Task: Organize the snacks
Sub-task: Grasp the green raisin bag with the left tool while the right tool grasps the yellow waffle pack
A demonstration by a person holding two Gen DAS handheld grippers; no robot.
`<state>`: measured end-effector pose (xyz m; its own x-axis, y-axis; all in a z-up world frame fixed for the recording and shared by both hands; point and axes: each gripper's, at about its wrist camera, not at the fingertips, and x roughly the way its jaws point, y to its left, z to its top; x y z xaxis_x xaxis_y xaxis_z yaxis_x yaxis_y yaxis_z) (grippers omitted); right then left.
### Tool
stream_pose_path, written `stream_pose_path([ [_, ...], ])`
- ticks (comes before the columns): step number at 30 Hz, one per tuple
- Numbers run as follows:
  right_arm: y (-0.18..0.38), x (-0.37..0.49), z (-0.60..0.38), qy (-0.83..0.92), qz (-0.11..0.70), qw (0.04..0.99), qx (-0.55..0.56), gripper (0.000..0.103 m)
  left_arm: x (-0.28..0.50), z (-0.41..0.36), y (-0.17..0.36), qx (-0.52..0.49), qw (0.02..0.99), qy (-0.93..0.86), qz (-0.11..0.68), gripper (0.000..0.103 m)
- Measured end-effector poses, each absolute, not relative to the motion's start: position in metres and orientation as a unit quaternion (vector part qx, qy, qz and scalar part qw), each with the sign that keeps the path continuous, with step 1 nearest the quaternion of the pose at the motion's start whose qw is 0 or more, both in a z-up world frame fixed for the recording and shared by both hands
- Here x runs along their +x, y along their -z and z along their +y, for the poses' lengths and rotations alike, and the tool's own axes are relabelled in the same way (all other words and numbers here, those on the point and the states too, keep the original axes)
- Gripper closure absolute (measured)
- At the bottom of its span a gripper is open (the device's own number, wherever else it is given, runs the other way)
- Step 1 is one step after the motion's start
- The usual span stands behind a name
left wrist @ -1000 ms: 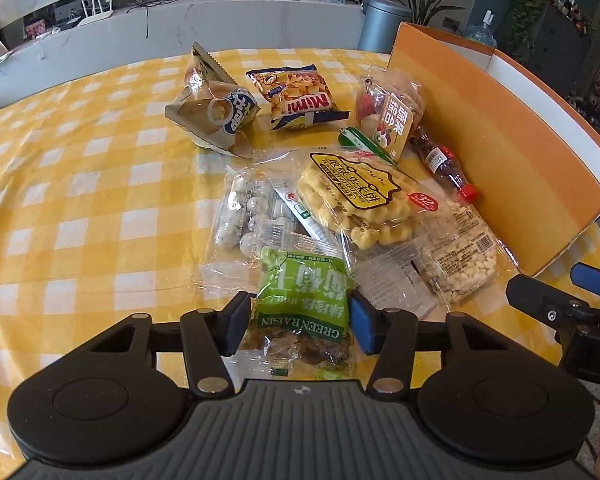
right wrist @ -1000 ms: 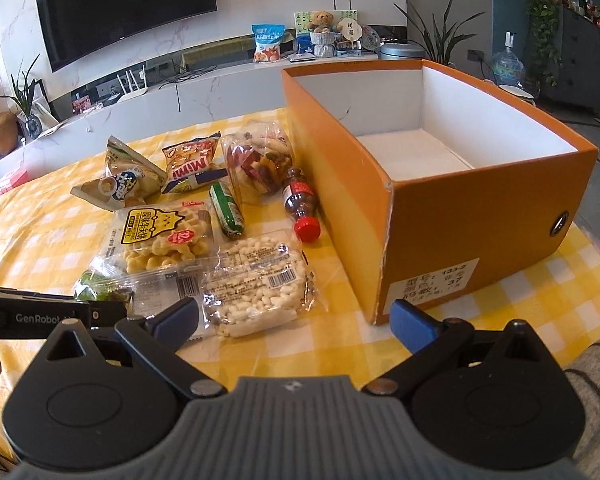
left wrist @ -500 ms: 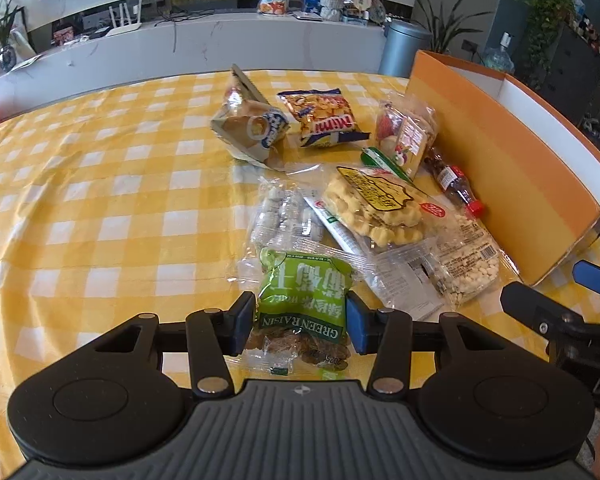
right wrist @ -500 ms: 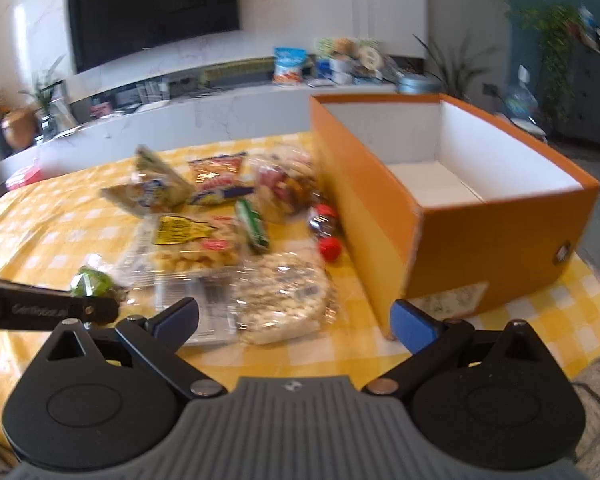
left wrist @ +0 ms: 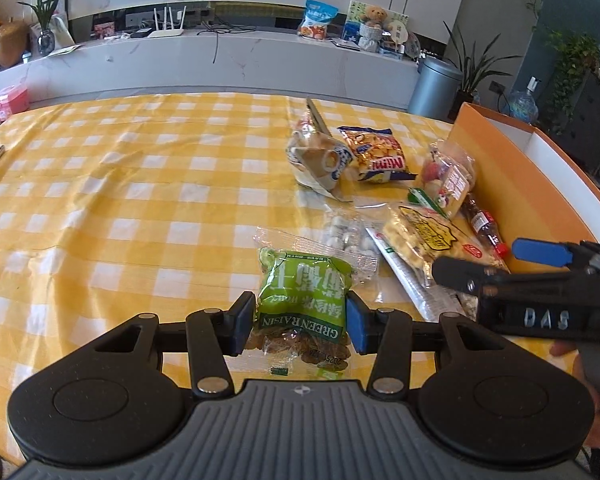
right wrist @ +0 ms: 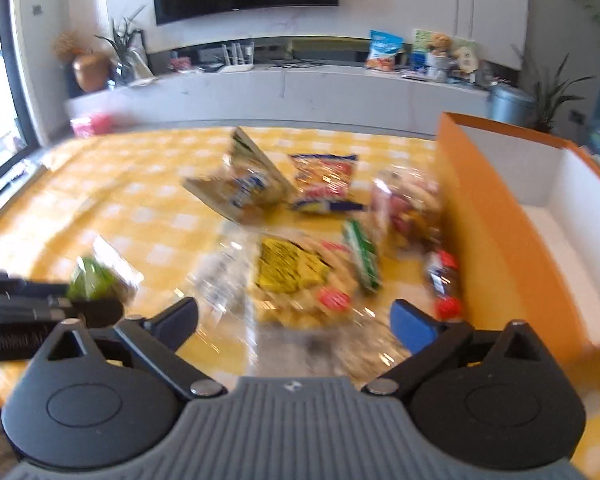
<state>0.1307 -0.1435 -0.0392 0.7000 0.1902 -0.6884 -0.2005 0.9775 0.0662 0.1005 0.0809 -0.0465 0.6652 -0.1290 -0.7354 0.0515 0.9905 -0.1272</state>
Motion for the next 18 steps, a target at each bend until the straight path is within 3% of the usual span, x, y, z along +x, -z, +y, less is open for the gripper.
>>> stream_pose_path([
  [13, 0.074, 0.197, -0.131, -0.096, 0.440, 0.893, 0.015, 0.003, 0.100, 0.095, 0.049, -0.064, 0.915, 0.031, 0.396, 0.049],
  [15, 0.081, 0.201, -0.131, -0.095, 0.446, 0.890, 0.012, 0.008, 0.100, 0.094, 0.050, -0.063, 0.915, 0.039, 0.397, 0.049],
  [16, 0.084, 0.202, -0.131, -0.095, 0.449, 0.889, 0.012, 0.016, 0.100, 0.094, 0.051, -0.062, 0.915, 0.041, 0.397, 0.049],
  [18, 0.084, 0.199, -0.132, -0.089, 0.440, 0.893, 0.003, 0.022, 0.101, 0.091, 0.052, -0.058, 0.914, 0.042, 0.399, 0.049],
])
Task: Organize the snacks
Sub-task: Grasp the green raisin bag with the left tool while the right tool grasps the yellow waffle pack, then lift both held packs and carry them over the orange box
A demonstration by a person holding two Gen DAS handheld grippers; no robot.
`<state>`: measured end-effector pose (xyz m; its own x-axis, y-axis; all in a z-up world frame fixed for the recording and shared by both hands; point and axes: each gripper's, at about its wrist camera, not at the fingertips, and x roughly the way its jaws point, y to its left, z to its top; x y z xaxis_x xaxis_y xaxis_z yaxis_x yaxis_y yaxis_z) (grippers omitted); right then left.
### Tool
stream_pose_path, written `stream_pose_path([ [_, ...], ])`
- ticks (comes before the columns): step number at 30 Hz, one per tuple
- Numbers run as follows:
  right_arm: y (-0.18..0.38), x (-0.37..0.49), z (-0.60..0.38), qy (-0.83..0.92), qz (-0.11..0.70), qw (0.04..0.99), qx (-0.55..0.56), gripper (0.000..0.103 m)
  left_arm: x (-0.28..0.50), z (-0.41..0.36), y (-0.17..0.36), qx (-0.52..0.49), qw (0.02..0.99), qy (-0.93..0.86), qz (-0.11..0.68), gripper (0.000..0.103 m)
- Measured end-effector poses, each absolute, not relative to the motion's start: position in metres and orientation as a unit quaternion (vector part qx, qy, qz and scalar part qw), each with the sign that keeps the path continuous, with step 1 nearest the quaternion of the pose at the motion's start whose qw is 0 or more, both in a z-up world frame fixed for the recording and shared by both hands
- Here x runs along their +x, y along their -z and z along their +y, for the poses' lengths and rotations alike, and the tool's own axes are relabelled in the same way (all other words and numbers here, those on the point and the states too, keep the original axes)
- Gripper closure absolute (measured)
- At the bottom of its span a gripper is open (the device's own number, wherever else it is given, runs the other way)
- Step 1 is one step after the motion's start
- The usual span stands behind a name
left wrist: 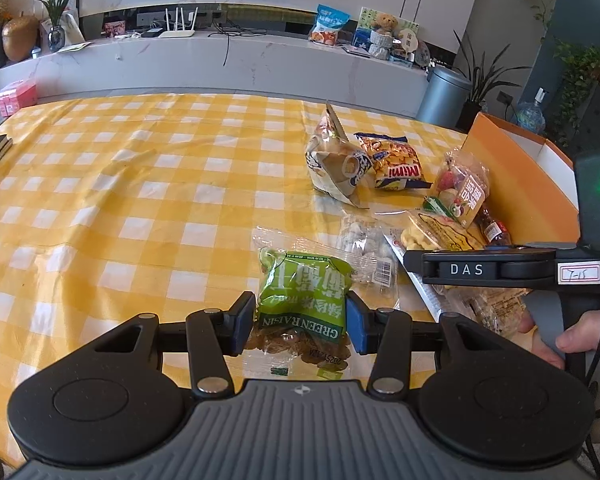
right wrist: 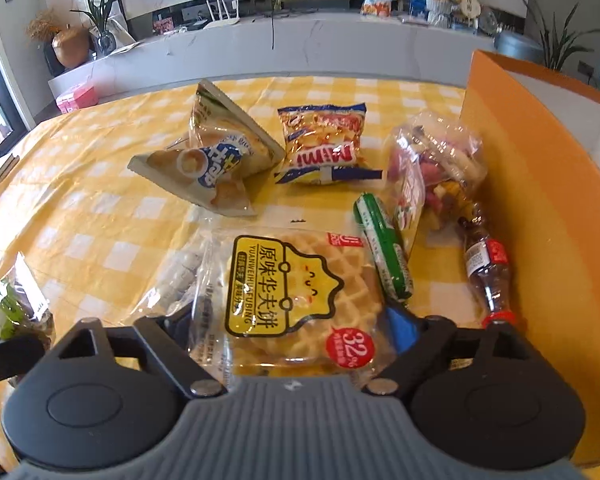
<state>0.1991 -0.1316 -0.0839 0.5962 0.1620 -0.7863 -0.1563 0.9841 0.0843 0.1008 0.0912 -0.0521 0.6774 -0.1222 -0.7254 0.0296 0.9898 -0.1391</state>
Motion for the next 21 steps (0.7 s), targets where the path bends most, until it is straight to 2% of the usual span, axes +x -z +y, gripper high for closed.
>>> stream_pose_path([
  [8, 0.079, 0.196, -0.136, -0.094, 0.440, 0.893, 0.009, 0.030, 0.103, 0.089, 0.054, -0.055, 0.915, 0.040, 0.398, 0.049],
  [21, 0.060, 0.186, -0.139, -0.090, 0.417, 0.904, 0.017, 0.030, 0.098, 0.084, 0.048, -0.042, 0.918, 0.049, 0.390, 0.049],
])
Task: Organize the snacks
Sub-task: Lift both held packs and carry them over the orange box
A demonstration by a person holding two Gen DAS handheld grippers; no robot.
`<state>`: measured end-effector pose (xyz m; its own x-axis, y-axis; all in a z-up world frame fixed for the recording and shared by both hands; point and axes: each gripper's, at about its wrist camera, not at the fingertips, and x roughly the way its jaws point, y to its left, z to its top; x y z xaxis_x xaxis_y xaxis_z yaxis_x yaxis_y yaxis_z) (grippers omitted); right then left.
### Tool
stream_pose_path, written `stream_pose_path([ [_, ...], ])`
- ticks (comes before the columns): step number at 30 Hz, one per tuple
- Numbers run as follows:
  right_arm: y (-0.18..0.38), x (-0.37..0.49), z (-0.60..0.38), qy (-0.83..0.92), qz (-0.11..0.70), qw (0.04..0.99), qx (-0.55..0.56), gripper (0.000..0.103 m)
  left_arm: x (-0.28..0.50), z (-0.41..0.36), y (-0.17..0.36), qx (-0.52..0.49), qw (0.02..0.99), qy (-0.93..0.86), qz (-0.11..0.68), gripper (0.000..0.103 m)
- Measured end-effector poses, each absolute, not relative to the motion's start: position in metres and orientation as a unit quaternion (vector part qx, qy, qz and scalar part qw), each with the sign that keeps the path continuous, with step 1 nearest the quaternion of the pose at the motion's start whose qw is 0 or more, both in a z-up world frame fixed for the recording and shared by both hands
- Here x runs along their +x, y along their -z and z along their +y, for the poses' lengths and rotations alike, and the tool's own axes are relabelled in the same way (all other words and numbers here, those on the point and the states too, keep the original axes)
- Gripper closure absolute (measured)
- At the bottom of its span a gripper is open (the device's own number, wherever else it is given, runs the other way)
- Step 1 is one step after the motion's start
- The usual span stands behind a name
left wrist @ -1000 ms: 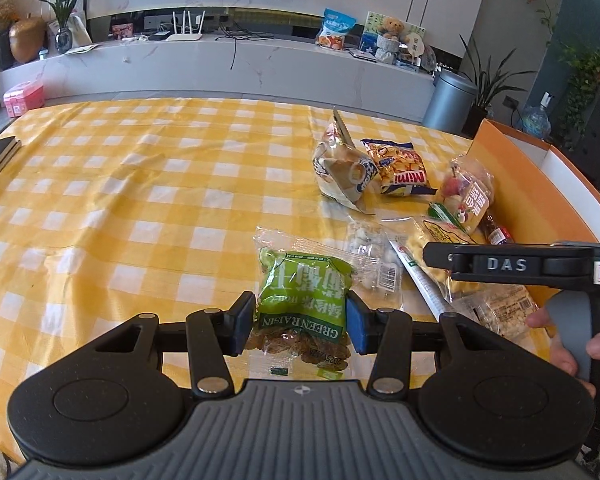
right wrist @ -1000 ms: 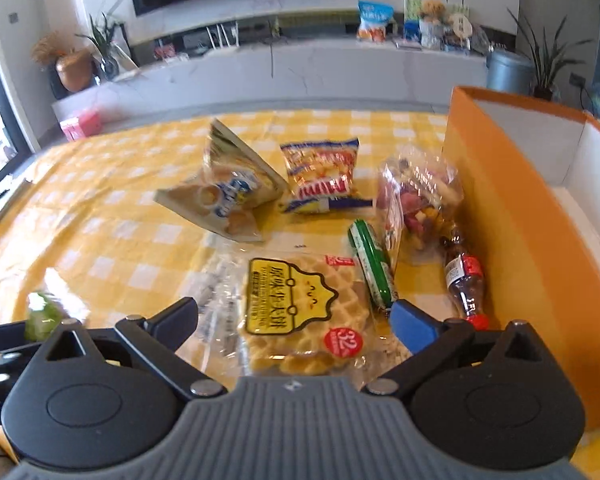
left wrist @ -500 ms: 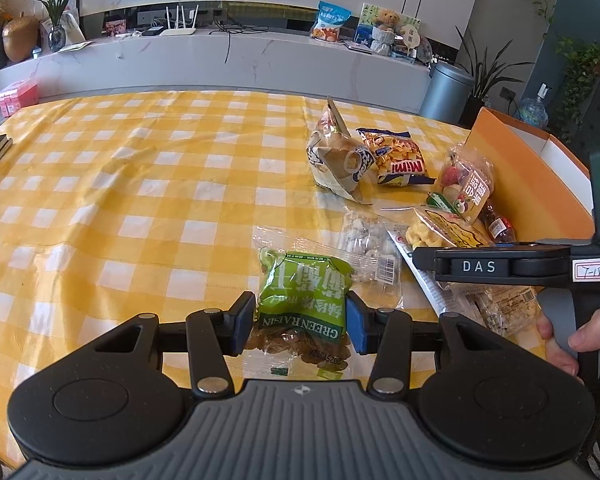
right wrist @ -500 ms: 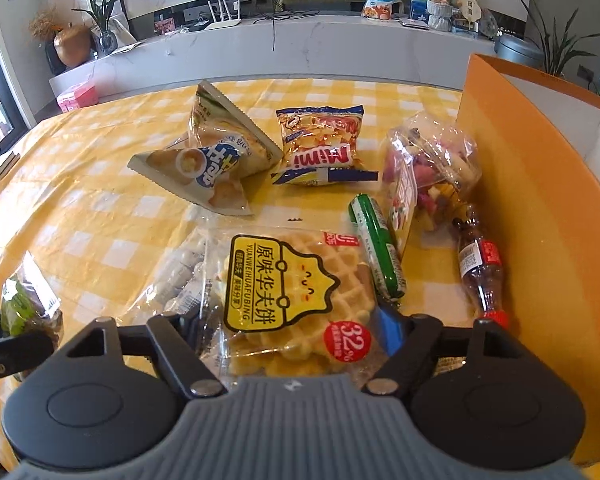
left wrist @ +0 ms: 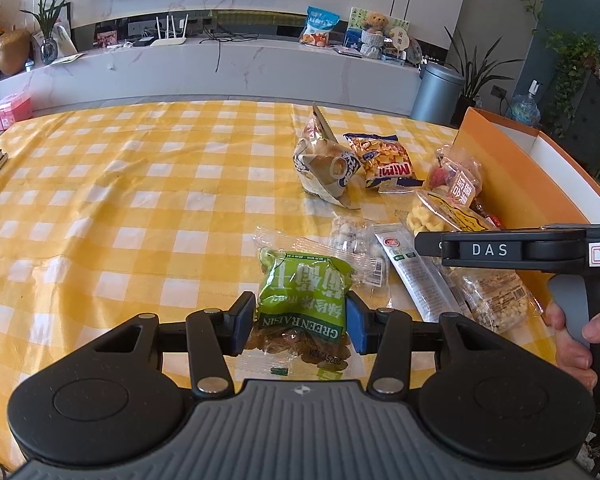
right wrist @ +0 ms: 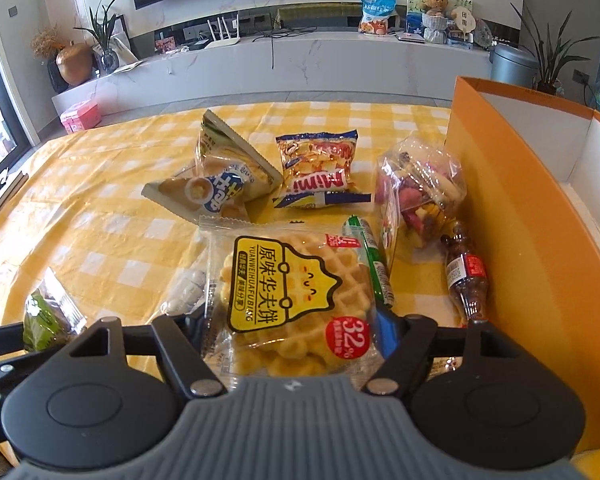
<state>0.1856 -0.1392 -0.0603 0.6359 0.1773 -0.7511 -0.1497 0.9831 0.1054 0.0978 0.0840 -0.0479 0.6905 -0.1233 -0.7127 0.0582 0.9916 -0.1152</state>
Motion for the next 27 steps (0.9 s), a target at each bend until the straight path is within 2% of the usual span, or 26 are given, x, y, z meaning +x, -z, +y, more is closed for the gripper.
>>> stream_pose_path([
  [12, 0.023, 0.159, -0.137, -0.095, 0.383, 0.918, 0.042, 0.030, 0.085, 0.075, 0.007, -0.038, 0.939, 0.046, 0.340, 0.049],
  [27, -0.076, 0.099, -0.193, -0.067, 0.271, 0.956, 0.090, 0.030, 0.066, 0.032, -0.086, -0.022, 0.965, 0.071, 0.251, 0.049],
])
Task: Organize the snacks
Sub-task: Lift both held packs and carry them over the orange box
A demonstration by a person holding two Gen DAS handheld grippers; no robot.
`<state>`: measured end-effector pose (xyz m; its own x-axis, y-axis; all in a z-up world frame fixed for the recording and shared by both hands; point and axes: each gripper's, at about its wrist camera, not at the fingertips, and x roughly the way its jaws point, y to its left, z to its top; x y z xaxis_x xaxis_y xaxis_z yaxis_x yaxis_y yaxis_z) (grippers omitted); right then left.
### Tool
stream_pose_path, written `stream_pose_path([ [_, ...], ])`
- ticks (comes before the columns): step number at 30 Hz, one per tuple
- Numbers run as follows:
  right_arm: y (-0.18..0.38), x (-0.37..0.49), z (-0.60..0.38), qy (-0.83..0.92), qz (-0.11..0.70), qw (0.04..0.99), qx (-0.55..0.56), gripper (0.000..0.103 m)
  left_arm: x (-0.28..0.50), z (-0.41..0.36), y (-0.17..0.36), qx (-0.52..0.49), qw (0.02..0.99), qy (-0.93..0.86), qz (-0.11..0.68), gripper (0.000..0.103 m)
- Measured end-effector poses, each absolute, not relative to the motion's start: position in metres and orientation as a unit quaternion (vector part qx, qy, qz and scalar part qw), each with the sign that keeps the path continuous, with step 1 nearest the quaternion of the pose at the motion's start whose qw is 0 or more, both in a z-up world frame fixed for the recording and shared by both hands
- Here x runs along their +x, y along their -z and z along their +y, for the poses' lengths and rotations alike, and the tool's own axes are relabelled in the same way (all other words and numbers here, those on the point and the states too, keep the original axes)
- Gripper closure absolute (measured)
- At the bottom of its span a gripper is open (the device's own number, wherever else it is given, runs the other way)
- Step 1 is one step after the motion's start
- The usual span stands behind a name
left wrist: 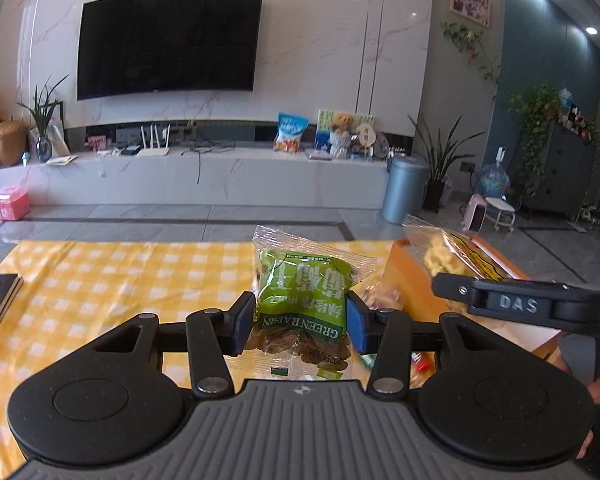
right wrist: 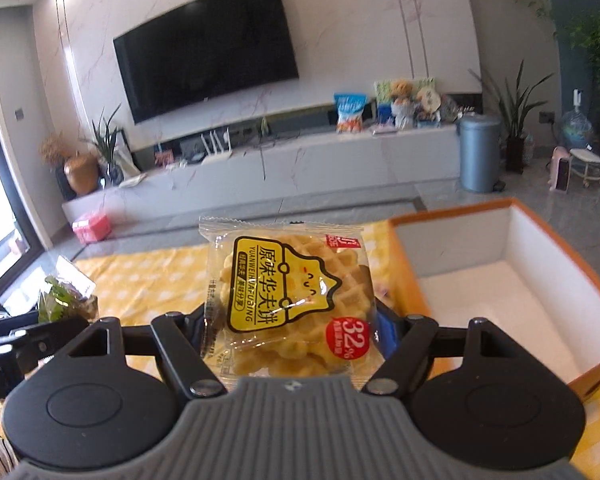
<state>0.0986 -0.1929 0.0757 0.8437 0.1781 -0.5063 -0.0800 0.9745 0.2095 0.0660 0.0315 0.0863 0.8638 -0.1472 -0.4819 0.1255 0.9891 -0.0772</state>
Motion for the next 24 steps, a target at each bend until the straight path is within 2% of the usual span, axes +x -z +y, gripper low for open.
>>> stream_pose_path([
  [6, -0.106, 0.071, -0.247, -0.020, 0.237, 0.967, 0.086, 0.029, 0.085, -0.019, -0.111, -0.014, 0.963, 0.108, 0.247, 0.049],
  [10, -0.104, 0.061, -0.287, 0.018, 0.238, 0.968, 0.080, 0.029, 0.112, -0.060, -0.105, -0.030, 0.950, 0.133, 0.282, 0.049],
  [18, -0.057, 0.062, -0.350, 0.064, 0.271, 0.956, 0.092, 0.029, 0.176, -0.134, -0.058, -0.086, 0.892, 0.232, 0.378, 0.049],
  [24, -0.028, 0.075, -0.379, 0.086, 0.275, 0.949, 0.126, 0.029, 0.206, -0.169, -0.010, -0.101, 0.873, 0.224, 0.422, 0.049],
])
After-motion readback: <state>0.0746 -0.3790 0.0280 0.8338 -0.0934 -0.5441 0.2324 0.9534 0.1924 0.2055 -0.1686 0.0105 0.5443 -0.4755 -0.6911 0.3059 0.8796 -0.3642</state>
